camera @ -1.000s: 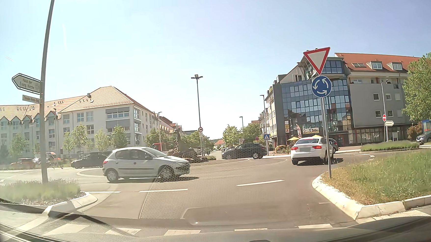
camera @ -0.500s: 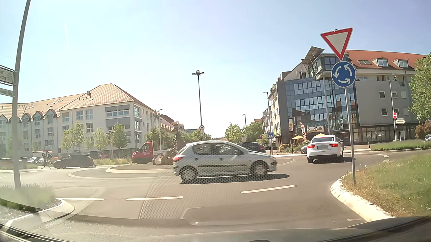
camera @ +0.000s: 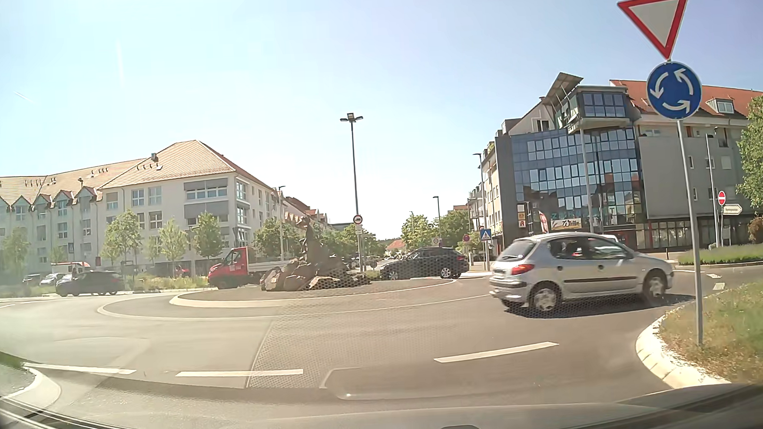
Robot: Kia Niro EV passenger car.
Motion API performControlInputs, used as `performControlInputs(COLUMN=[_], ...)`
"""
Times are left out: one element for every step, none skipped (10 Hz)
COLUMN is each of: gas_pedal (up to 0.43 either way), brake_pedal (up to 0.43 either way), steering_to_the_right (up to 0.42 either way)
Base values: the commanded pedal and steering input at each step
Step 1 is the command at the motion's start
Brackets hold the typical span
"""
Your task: Follow the waypoints while adhering to traffic rules and regulations
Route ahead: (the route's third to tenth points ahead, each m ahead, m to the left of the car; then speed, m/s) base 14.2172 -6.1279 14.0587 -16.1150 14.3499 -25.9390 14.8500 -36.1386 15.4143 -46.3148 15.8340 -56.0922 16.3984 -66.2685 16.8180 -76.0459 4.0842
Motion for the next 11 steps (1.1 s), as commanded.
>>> performControlInputs(gas_pedal=[0.280,0.268,0.228,0.220,0.177,0.157,0.150,0.150,0.138,0.118,0.118], brake_pedal=[0.030,0.030,0.030,0.030,0.030,0.030,0.030,0.030,0.030,0.030,0.030], steering_to_the_right=[-0.007,0.002,0.014,0.028,0.045,0.063,0.091,0.128,0.172,0.219,0.263])
